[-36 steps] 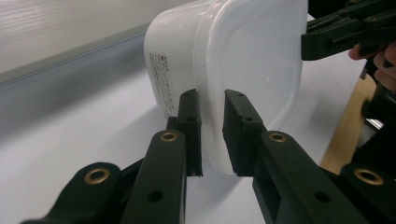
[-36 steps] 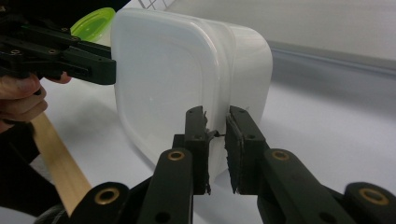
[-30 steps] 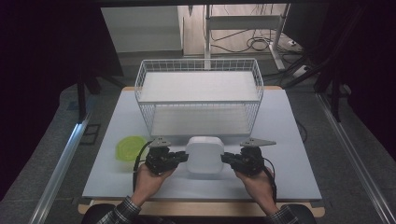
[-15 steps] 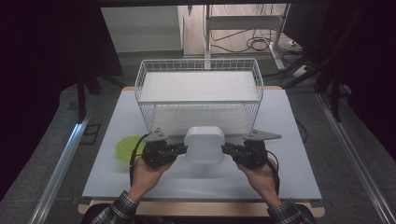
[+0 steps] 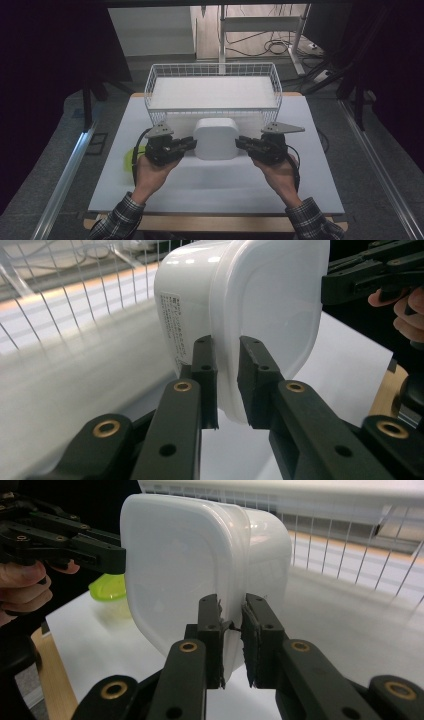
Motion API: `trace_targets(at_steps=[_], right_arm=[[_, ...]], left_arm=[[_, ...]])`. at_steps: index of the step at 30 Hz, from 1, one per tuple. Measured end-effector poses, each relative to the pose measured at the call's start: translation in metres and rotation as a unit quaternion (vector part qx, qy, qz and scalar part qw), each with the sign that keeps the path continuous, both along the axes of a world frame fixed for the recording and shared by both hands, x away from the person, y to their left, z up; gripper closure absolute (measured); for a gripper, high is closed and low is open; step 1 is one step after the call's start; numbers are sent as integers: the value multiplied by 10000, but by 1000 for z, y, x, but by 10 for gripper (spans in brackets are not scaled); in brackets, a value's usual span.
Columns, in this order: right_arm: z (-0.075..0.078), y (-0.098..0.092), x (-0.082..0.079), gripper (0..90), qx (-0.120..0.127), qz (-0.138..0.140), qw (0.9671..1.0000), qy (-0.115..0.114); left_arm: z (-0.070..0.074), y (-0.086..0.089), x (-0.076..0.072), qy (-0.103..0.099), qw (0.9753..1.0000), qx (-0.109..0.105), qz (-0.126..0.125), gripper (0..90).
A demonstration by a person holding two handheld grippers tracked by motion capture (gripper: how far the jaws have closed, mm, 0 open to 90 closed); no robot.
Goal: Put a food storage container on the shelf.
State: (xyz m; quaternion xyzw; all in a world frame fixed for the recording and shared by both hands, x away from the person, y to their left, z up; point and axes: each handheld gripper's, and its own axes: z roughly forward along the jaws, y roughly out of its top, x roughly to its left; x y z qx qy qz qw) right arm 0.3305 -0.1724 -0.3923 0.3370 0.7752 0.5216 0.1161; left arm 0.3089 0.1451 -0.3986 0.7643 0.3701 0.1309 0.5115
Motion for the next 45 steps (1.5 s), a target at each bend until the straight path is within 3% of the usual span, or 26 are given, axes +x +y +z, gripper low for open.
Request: trace_targets(at_steps=[10,22,30,36,45], right_arm=[[35,3,16,786,133,40,9997,-196],[67,10,34,784,219,30,9993,-305],[88,16,51,783,231,-47,9990,-392],[95,21,68,780,199,-153,9990,-383],[91,22,84,776,272,-225,9990,-257]], left_arm=[[37,6,12,-246,9996,-138,36,793],[65,13,29,-361,9989,-295,100,793],[83,17,49,-406,9984,-353,195,792],[86,17,66,-353,9986,-326,242,789],[79,19,83,-274,9978,-533,281,784]])
